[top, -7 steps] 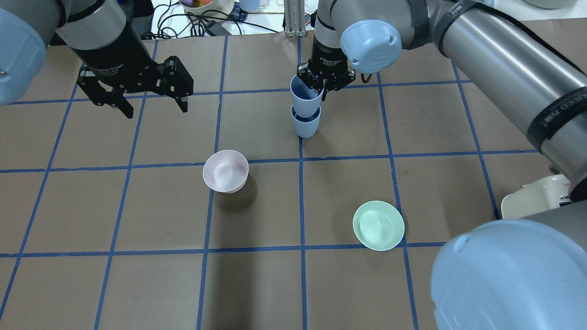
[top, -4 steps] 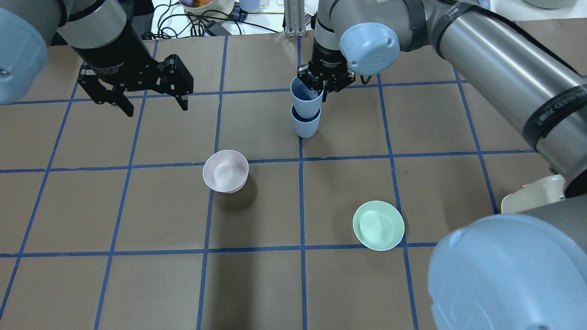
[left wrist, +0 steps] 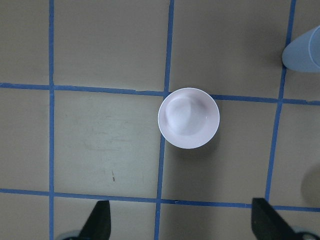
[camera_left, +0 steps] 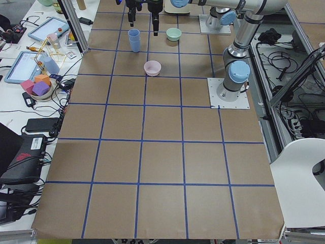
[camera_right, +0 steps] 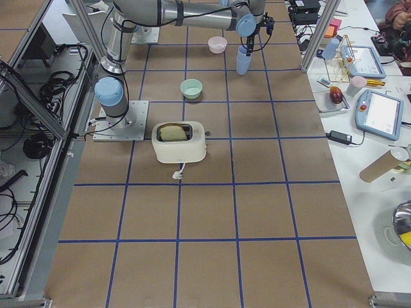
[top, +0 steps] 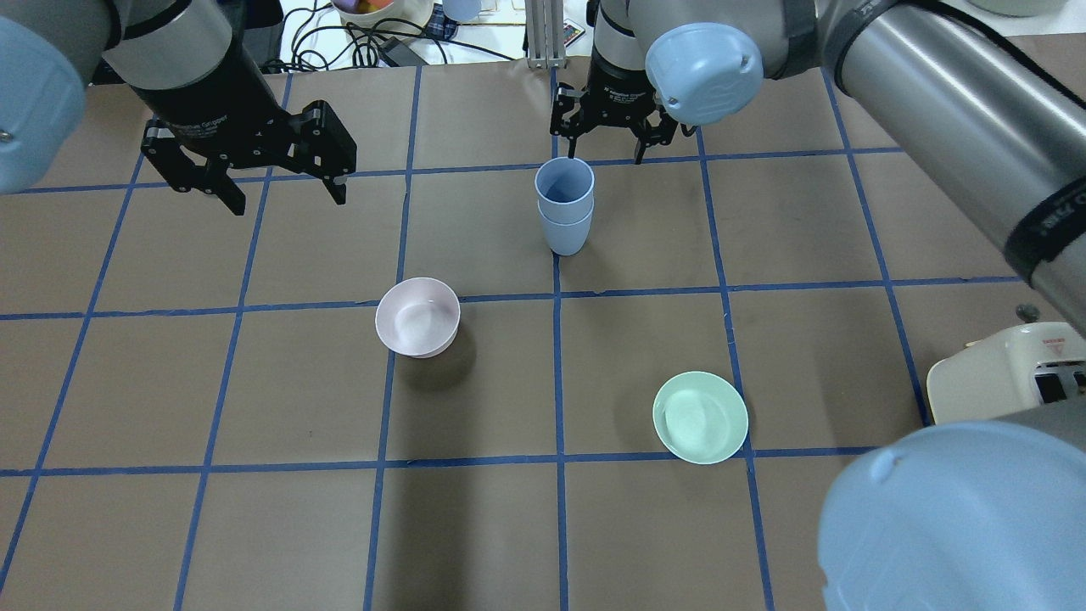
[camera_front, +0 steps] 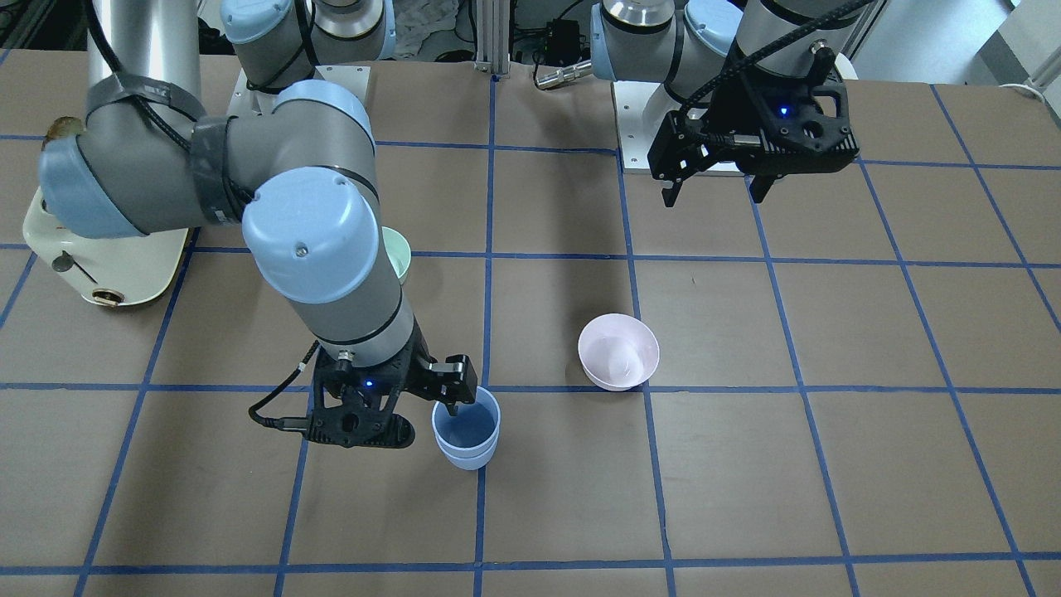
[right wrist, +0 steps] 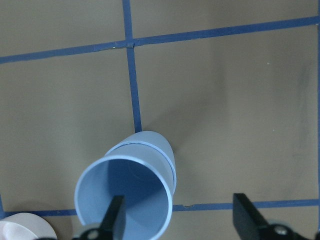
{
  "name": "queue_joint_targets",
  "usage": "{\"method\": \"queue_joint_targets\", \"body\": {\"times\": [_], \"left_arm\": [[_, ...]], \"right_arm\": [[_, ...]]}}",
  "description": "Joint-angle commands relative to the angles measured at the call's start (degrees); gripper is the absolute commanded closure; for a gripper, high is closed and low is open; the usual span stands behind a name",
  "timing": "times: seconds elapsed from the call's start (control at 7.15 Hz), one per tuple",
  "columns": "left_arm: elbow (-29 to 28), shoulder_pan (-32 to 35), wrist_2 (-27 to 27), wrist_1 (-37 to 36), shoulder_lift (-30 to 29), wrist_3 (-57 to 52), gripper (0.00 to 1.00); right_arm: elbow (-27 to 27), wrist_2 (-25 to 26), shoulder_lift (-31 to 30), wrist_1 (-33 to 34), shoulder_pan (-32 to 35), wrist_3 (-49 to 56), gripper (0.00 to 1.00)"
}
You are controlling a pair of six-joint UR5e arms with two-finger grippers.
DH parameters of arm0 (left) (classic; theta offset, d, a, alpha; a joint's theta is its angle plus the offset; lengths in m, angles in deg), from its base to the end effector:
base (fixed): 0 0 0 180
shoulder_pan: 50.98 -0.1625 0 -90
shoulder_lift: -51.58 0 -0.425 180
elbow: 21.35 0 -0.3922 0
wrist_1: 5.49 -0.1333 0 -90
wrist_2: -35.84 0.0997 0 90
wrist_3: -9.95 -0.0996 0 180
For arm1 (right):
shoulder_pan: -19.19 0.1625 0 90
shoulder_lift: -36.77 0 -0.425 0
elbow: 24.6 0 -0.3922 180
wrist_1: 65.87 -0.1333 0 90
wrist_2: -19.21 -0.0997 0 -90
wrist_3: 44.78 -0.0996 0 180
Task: Stack blue cups with both arms
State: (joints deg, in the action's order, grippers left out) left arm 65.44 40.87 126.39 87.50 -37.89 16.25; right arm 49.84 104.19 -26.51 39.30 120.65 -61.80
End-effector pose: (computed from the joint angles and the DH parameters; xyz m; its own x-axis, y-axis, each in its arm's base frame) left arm -0.1480 -0.4839 0.5148 -0.9969 -0.0777 -0.0081 -0.0776 0.9969 -0.0141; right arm 0.2747 -0.6405 0.3742 -0.9904 0.0912 -0.1039 0.0959 0.9945 -0.0413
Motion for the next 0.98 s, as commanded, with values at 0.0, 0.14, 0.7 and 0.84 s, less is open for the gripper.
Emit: {"method": "queue_joint_targets", "body": {"times": [0.0, 0.14, 0.7, 0.84], "left_arm": [[0.0, 0.0, 0.0, 0.0, 0.0, 0.0, 0.00], [0.0, 0.0, 0.0, 0.0, 0.0, 0.0, 0.00], [0.0, 0.1, 0.0, 0.0, 0.0, 0.1, 0.00], [0.0, 0.1, 0.0, 0.0, 0.0, 0.1, 0.00]], "right_arm": [[0.8, 2.9, -5.3, -5.7, -2.7, 6.3, 0.00], [1.3, 3.1, -8.2, -10.6, -4.1, 12.5, 0.00], [14.4, 3.9, -23.6, -14.5, -9.4, 19.6, 0.00], [15.7, 5.5, -25.6, -14.5, -9.4, 19.7, 0.00]]}}
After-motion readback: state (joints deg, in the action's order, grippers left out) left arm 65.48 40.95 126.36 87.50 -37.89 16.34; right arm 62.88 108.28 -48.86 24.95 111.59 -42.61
